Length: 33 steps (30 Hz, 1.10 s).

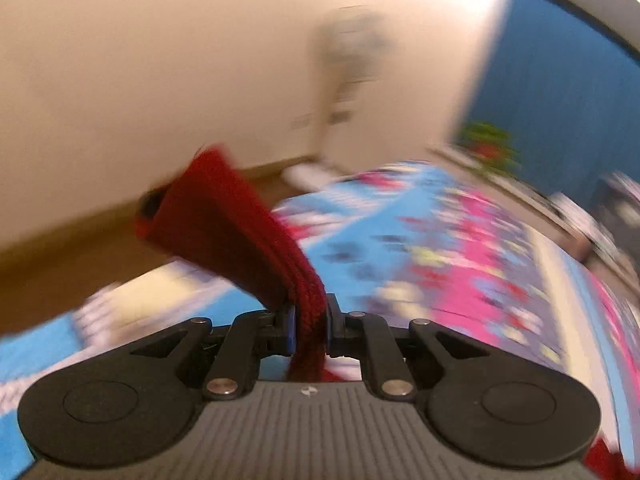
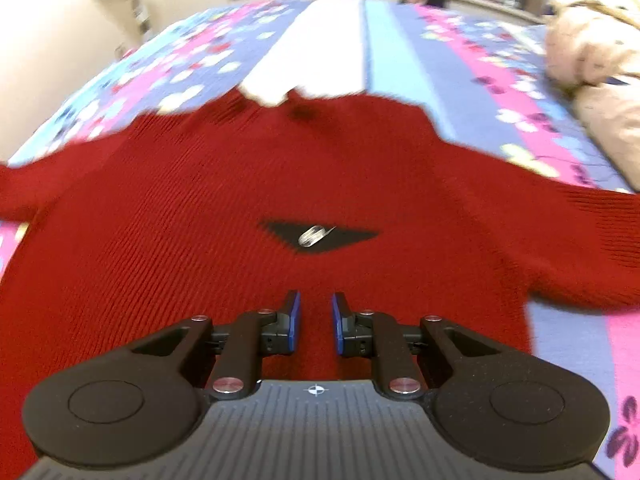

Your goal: Fold small clothes

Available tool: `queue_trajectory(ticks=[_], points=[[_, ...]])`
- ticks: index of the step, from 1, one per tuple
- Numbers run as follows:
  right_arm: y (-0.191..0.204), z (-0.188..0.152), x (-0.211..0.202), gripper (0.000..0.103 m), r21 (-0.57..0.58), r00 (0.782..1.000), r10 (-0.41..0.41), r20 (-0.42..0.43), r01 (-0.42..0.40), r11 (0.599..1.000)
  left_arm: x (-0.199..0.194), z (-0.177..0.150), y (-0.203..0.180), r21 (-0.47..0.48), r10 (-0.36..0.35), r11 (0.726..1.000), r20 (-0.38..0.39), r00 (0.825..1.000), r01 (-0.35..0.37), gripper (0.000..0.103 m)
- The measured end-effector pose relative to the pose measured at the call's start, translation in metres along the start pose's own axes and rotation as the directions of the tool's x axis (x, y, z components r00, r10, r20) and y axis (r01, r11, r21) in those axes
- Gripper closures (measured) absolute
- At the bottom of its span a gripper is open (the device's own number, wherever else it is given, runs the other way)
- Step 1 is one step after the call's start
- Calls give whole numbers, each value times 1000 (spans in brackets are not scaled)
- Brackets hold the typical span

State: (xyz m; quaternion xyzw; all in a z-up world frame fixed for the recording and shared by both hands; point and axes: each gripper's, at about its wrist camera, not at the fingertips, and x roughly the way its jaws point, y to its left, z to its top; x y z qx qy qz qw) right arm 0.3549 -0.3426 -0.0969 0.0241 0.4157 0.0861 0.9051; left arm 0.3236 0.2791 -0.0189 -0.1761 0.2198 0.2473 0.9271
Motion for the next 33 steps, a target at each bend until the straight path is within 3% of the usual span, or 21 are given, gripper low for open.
queue_trajectory(ticks=[2, 4, 6, 8, 9, 12, 14, 16, 18, 23, 26, 27, 28, 29, 31, 33], points=[[-16, 6, -7, 86, 89, 999, -18, 30, 16, 996, -25, -9, -62, 106, -124, 987, 8, 992, 122, 89], [-34, 11, -12, 87, 185, 998, -29, 53, 19, 983, -56, -31, -126, 205, -249, 947, -14, 969, 246, 89], [-50, 13, -17, 98, 268, 996, -39, 77, 18, 963, -83, -66, -192, 279, -365, 887, -61, 929, 367, 89], [-63, 14, -20, 98, 336, 994, -45, 97, 10, 942, -109, -111, -249, 313, -451, 827, -127, 883, 467, 89], [-69, 14, -21, 98, 369, 993, -42, 108, 0, 930, -119, -135, -272, 322, -480, 798, -170, 861, 509, 86], [-86, 11, -20, 94, 463, 991, 20, 136, -81, 883, -135, -217, -322, 328, -514, 701, -383, 767, 634, 51], [-95, 10, -15, 88, 501, 985, 107, 135, -161, 850, -143, -251, -322, 322, -471, 694, -475, 744, 644, 51], [-99, 8, -9, 58, 521, 975, 184, 126, -223, 824, -157, -264, -294, 322, -473, 702, -456, 754, 635, 51], [-100, 8, -4, 56, 529, 971, 210, 119, -241, 814, -165, -270, -259, 349, -449, 717, -431, 783, 604, 51], [-98, 16, 17, 55, 524, 983, 168, 74, -181, 832, -145, -250, -175, 411, -317, 801, -328, 890, 436, 51], [-103, 21, 33, 55, 531, 986, 153, 71, -167, 831, -136, -231, -148, 406, -248, 843, -289, 925, 353, 51], [-104, 23, 39, 58, 527, 986, 153, 70, -167, 833, -134, -227, -147, 413, -237, 846, -275, 932, 337, 51], [-103, 23, 44, 75, 517, 985, 155, 71, -170, 839, -131, -218, -147, 417, -230, 848, -263, 937, 326, 51], [-103, 24, 48, 86, 498, 985, 156, 77, -174, 850, -129, -210, -149, 420, -227, 851, -249, 942, 316, 51], [-100, 25, 44, 93, 449, 984, 132, 117, -171, 877, -125, -196, -158, 416, -225, 857, -228, 947, 304, 51], [-103, 31, 24, 95, 446, 970, 135, 205, -215, 869, -118, -184, -174, 411, -231, 862, -206, 951, 298, 51]])
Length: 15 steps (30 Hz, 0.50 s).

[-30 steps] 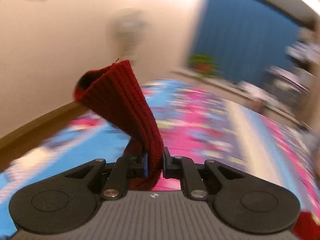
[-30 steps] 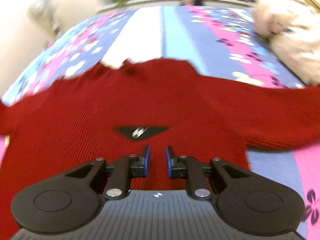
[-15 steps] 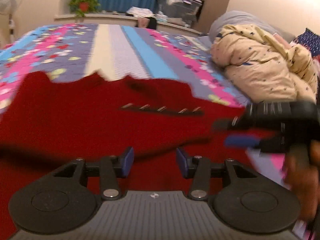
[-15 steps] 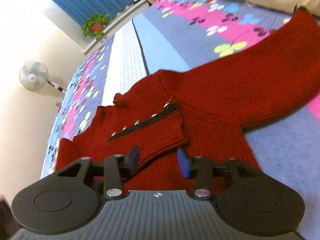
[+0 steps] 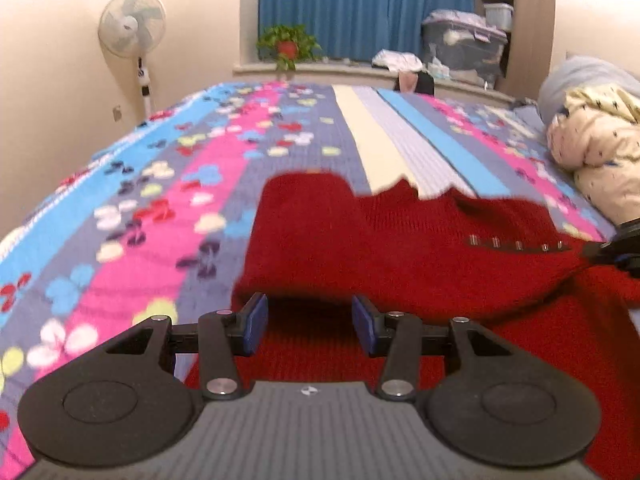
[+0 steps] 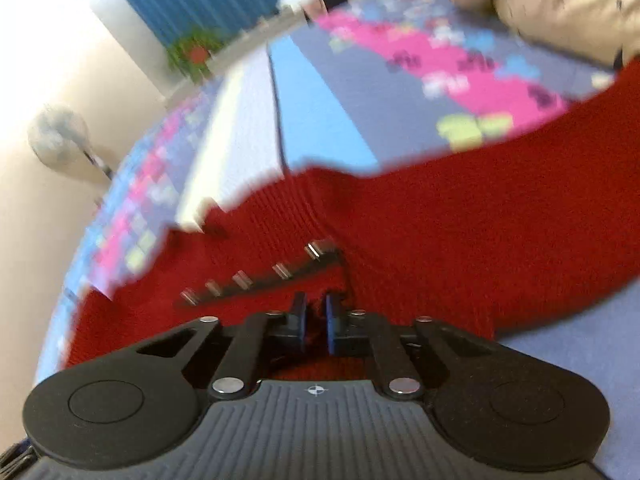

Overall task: Fold small clothes
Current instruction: 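Fold the held sleeve across the sweater body with the left tool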

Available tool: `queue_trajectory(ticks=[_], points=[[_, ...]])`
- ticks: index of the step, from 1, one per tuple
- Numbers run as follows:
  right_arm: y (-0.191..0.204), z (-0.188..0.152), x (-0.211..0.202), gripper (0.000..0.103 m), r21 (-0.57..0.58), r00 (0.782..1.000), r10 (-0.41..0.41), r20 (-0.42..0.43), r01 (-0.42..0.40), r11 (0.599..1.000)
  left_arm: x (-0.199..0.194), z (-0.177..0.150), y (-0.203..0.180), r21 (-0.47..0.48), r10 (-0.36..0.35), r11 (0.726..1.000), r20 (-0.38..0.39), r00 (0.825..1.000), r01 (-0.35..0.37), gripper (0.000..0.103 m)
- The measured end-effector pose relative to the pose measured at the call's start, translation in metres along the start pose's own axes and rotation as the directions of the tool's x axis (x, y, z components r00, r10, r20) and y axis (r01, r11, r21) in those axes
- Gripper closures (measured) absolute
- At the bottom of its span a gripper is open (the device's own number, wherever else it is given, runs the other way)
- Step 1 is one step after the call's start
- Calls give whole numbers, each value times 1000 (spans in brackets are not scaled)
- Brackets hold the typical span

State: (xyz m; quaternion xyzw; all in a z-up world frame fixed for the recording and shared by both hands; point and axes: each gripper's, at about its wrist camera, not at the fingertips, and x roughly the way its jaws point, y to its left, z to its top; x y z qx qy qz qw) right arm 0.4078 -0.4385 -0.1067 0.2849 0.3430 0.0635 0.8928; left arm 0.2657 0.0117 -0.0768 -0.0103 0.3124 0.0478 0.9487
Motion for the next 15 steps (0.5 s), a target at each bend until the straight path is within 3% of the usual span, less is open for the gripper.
queue_trajectory(ticks=[2, 4, 5, 6, 7, 8, 9, 10, 12, 13, 15], points=[[9, 10, -29, 95, -28, 991, 9, 136, -5, 1000, 9, 19, -7, -13, 7, 1000, 17, 1000, -7, 51], [10, 16, -40, 95, -53, 976, -92, 198, 104, 993, 22, 32, -9, -36, 34, 999, 9, 999, -34, 53], [3, 15, -33, 95, -29, 976, -151, 156, 158, 987, 31, 35, -9, -36, 46, 998, -11, 999, -47, 54], [-8, 13, -19, 94, -5, 978, -198, 62, 199, 980, 44, 37, -9, -31, 52, 998, -59, 997, -54, 54], [-20, 9, -1, 92, 13, 973, -226, -53, 227, 974, 66, 35, -8, -15, 63, 998, -176, 982, -66, 62], [-28, 5, 7, 91, 42, 964, -245, -106, 250, 967, 81, 32, -8, 12, 101, 995, -255, 962, -101, 67], [-33, 5, 4, 91, 90, 965, -245, -92, 253, 963, 83, 32, -8, 34, 140, 990, -250, 958, -136, 66], [-33, 8, -4, 86, 124, 966, -253, -47, 257, 958, 80, 35, -7, 28, 134, 991, -228, 964, -131, 67], [-20, 13, -20, 86, 73, 959, -267, 98, 261, 963, 73, 39, -5, -8, 94, 995, -190, 977, -98, 67], [-15, 14, -20, 86, 32, 963, -243, 119, 241, 970, 71, 36, -5, -2, 80, 997, -180, 980, -82, 67], [-16, 10, 5, 85, -38, 986, -162, -49, 160, 986, 76, 25, -11, 83, 120, 991, -238, 964, -103, 66]])
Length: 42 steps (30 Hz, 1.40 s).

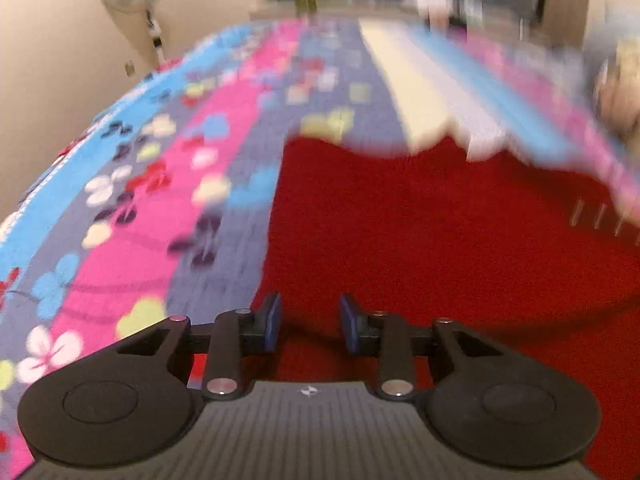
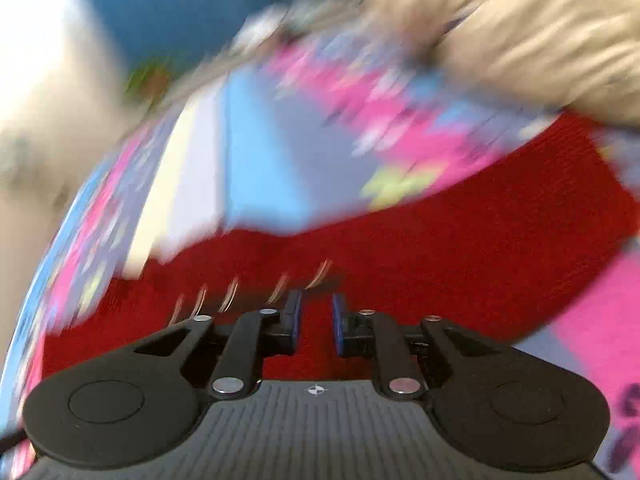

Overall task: Fold small clothes
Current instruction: 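Fold the held sleeve across the sweater body with the left tool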

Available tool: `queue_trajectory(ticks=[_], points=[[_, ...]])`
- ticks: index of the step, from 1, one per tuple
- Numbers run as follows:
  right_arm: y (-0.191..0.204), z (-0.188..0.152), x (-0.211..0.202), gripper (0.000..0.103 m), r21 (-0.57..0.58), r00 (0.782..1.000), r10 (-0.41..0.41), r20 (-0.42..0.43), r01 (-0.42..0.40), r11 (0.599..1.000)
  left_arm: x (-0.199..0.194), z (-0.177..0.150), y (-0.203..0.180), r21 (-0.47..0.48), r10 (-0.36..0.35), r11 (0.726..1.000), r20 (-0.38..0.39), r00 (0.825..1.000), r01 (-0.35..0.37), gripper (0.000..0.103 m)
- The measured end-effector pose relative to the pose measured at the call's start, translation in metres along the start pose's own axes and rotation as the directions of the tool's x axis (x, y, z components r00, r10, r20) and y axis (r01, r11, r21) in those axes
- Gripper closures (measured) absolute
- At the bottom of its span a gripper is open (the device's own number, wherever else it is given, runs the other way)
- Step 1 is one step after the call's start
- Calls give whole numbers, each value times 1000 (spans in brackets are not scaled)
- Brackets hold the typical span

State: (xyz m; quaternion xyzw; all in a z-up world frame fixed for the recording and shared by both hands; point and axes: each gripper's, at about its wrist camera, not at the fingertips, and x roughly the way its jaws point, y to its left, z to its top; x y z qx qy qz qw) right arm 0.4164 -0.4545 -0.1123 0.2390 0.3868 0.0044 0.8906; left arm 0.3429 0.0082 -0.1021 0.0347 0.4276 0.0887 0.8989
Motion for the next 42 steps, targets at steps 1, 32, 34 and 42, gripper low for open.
queue_trajectory(ticks=[1, 32, 34, 42], points=[[-3, -6, 13, 95, 4, 997, -20, -81, 20, 1000, -4, -4, -2, 18, 3, 1000, 22, 1000, -3, 66], [-256, 4, -60, 57, 659, 960, -224, 166, 61, 750, -75, -181, -59, 163, -118, 984, 340, 933, 66, 57], [-269, 7, -52, 58, 674, 970, -123, 211, -53, 736, -75, -181, -59, 168, -112, 984, 342, 933, 57, 57], [-286, 18, -39, 91, 651, 880, 173, 442, -447, 614, -72, -182, -58, 174, -112, 983, 346, 932, 54, 57]])
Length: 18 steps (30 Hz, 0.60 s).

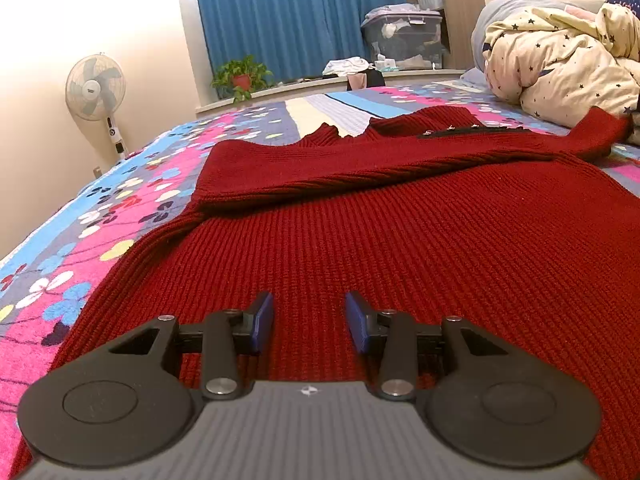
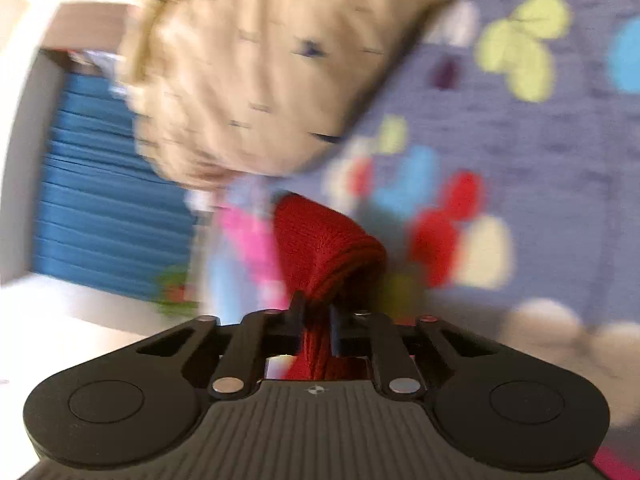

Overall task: Fold small clothes
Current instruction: 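Fold the held sleeve across the sweater body with the left tool, then grasp the other sleeve cuff with the right tool and fold it across the body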

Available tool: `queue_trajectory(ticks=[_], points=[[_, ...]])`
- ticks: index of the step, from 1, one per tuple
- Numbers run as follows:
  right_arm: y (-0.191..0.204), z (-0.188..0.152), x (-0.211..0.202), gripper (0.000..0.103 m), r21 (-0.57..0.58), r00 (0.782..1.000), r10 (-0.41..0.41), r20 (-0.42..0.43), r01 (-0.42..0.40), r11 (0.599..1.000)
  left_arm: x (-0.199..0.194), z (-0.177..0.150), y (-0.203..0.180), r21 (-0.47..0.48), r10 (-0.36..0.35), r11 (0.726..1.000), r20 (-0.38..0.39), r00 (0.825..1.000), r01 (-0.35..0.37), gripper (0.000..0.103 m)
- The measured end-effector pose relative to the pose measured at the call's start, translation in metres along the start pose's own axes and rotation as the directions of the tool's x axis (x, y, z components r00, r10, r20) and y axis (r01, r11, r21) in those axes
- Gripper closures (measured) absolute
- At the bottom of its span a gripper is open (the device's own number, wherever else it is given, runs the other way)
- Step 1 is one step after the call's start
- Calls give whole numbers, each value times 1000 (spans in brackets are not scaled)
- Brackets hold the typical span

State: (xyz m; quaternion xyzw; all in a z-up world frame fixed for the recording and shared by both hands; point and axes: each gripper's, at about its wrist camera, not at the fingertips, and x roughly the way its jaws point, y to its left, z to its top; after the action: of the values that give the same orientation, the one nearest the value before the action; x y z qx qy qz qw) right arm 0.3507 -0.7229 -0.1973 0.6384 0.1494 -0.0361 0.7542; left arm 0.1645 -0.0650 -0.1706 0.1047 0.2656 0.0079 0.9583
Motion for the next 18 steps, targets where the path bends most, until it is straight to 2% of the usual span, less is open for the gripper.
queue_trajectory(ticks=[2, 3, 4, 6, 7, 9, 16, 17, 18], points=[[10, 0, -2, 92, -26, 987, 163, 12, -162, 986, 0, -1, -1, 1, 1, 1000, 1, 1000, -1, 57], [14, -2, 0, 91, -59, 984, 178, 6, -177, 982, 1, -1, -1, 2, 2, 1000, 2, 1000, -2, 57], [16, -4, 3, 87, -78, 989, 147, -5, -147, 986, 1, -1, -1, 3, 3, 1000, 3, 1000, -3, 57], [9, -7, 12, 83, -63, 999, 36, -20, -37, 997, 1, -1, -2, 6, 6, 1000, 3, 1000, -6, 57], [3, -7, 15, 73, -35, 1000, 4, -22, -5, 999, 1, -1, -2, 6, 5, 1000, 3, 1000, -5, 57], [-1, -5, 19, 62, -3, 1000, -10, -12, 10, 1000, 1, -1, -2, 7, 6, 1000, 3, 1000, -6, 57], [-1, 14, 21, 62, 100, 997, 75, 28, -78, 992, 1, -2, -2, 11, 7, 1000, 4, 1000, -7, 57], [0, 15, 20, 64, 109, 995, 91, 32, -94, 990, 1, -2, -2, 10, 7, 1000, 4, 1000, -7, 57], [3, 15, 16, 79, 106, 993, 108, 39, -111, 988, 1, -2, -2, 9, 6, 1000, 4, 1000, -6, 57]])
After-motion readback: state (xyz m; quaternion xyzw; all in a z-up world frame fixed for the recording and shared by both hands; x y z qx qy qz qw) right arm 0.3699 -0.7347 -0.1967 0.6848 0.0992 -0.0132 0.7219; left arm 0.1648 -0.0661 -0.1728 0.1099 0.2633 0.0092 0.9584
